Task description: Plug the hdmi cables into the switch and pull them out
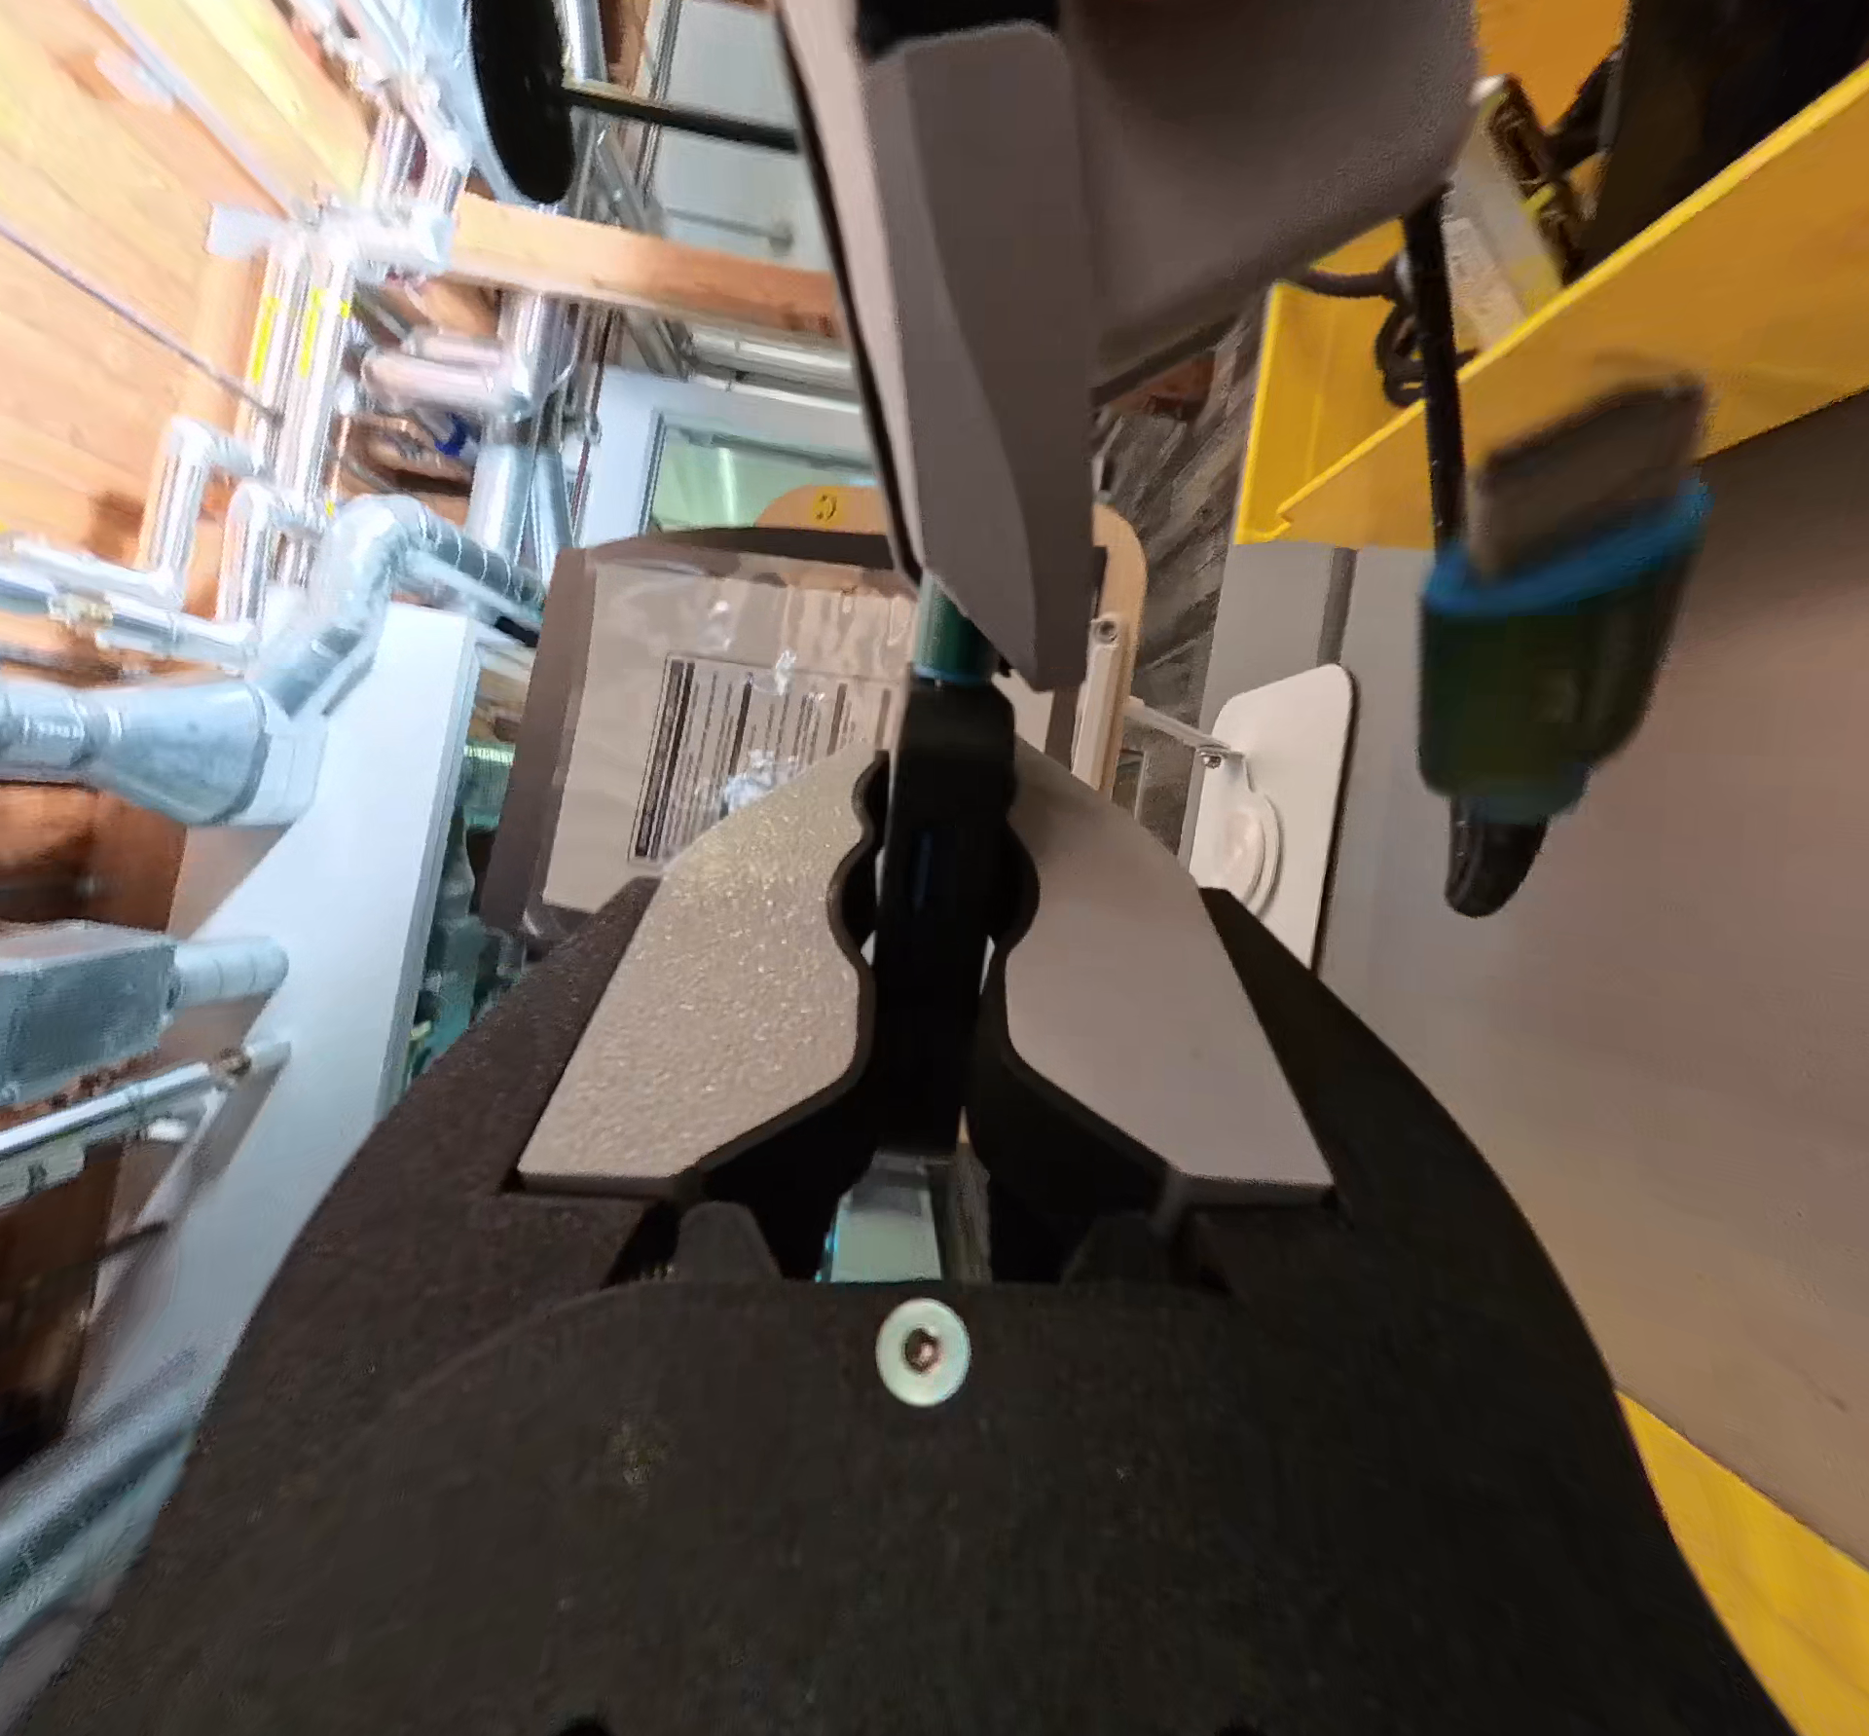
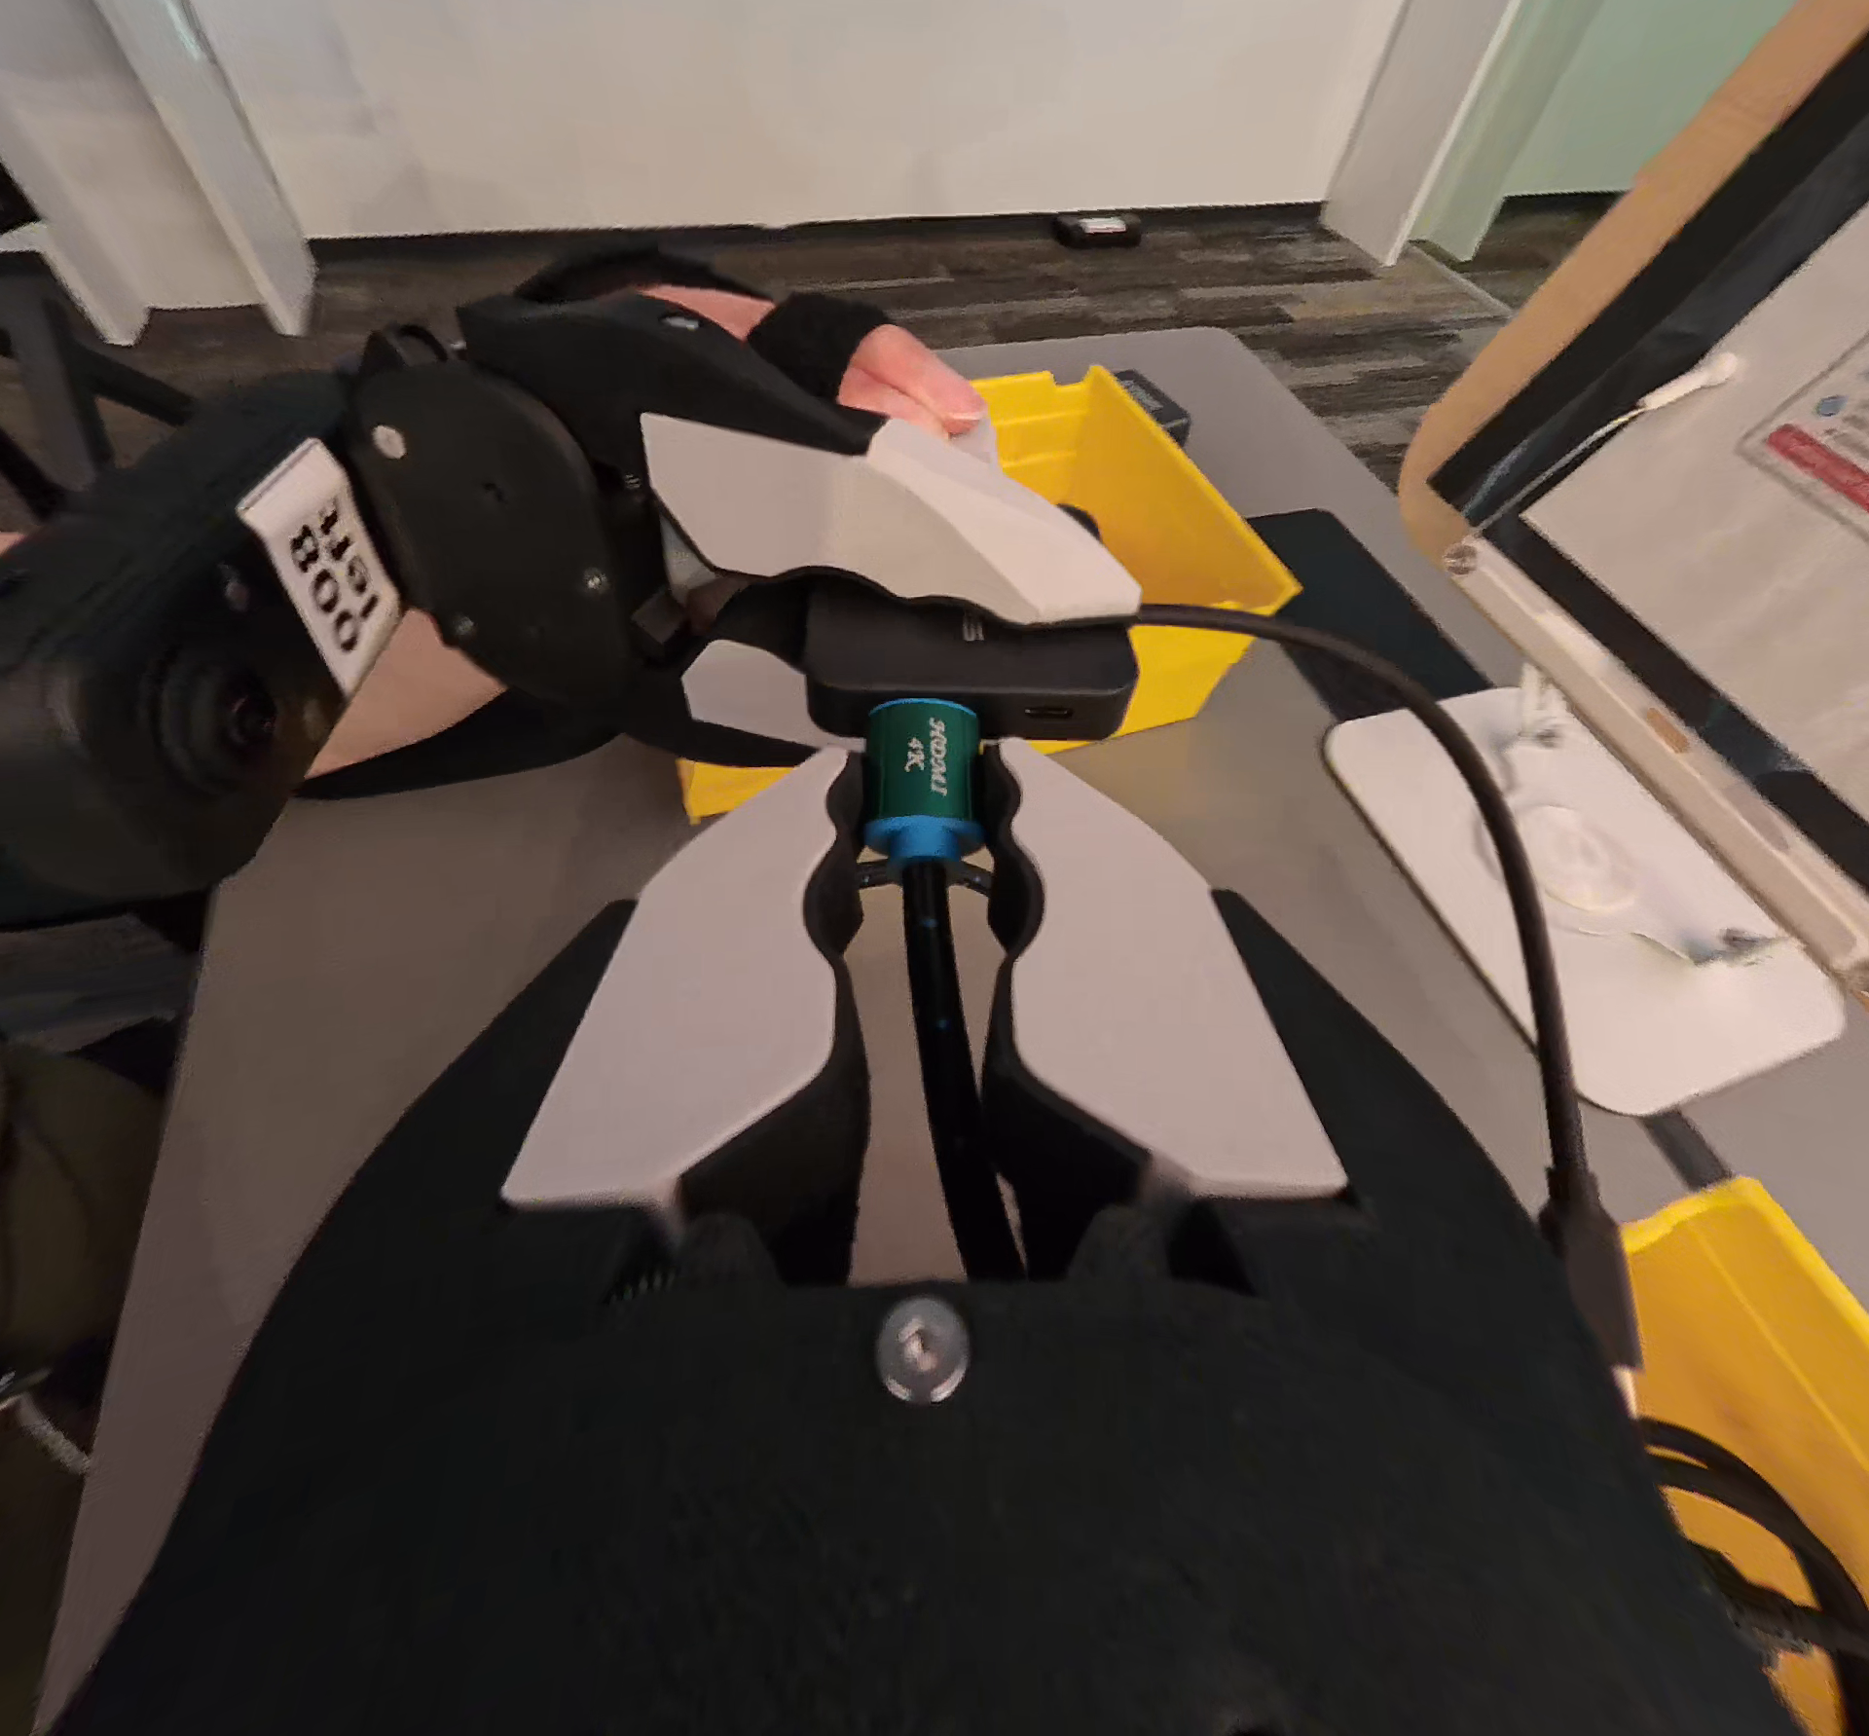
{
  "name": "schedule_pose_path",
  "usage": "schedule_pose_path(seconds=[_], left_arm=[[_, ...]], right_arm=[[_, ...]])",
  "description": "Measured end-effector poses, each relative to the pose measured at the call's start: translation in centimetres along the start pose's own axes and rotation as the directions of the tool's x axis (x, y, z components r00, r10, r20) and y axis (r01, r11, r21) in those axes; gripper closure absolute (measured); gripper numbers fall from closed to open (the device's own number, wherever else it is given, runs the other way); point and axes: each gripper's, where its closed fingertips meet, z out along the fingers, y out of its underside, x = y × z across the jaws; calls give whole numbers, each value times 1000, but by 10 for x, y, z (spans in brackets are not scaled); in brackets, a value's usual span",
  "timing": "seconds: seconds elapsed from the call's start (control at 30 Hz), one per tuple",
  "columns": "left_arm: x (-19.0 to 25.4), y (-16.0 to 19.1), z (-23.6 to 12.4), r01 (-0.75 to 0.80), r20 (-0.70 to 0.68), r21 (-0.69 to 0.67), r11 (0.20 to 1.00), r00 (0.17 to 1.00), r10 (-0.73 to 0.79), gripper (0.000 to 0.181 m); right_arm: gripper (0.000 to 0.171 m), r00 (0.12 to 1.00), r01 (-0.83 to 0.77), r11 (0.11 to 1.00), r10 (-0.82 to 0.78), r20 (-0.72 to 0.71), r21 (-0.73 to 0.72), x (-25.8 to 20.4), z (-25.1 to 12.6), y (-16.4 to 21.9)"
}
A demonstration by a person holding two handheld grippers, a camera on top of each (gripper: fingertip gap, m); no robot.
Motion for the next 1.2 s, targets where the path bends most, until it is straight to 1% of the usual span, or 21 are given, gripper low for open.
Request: schedule_pose_path(seconds=[0.03,0.07,0.13,0.2,0.23,0.3,0.43,0.53,0.73,0.87,0.93,1.03,1.2], left_arm=[[0,2,1,20,8,-22,1000,1000,-20,166],[0,4,3,36,15,-49,998,999,-36,166],[-2,1,4,41,40,-81,996,998,-38,164],[-6,1,3,10,73,-113,994,997,-2,162],[-8,2,3,-14,89,-124,992,996,25,164],[-9,2,2,-50,109,-121,991,992,63,167],[-1,3,6,-100,115,-84,991,987,109,167],[4,2,8,-89,97,-67,994,991,96,167],[9,5,11,-107,80,-64,992,991,112,167],[10,8,13,-100,72,-81,992,992,106,166],[12,12,15,-81,55,-113,990,995,88,167],[11,19,16,-71,52,-156,985,995,80,167],[11,21,17,-75,52,-173,982,995,85,167]], right_arm=[[149,998,21,1000,-22,-52,-8,2,1,-1],[149,992,53,998,-56,-117,-24,5,2,-1],[150,951,148,987,-157,-266,-57,13,4,-4],[150,918,196,978,-208,-338,-70,15,5,-7],[150,913,201,978,-211,-348,-64,14,5,-8],[150,921,180,982,-189,-340,-58,13,6,-7],[149,954,102,992,-120,-273,-78,16,7,3],[149,969,63,994,-82,-232,-86,17,6,7],[149,980,31,995,-49,-194,-96,19,8,13],[149,990,-20,998,11,-144,-62,21,9,15],[149,981,-15,997,1,-193,-71,25,11,16],[149,951,50,995,-73,-299,-85,29,15,14],[149,944,45,995,-70,-321,-85,30,16,15]])
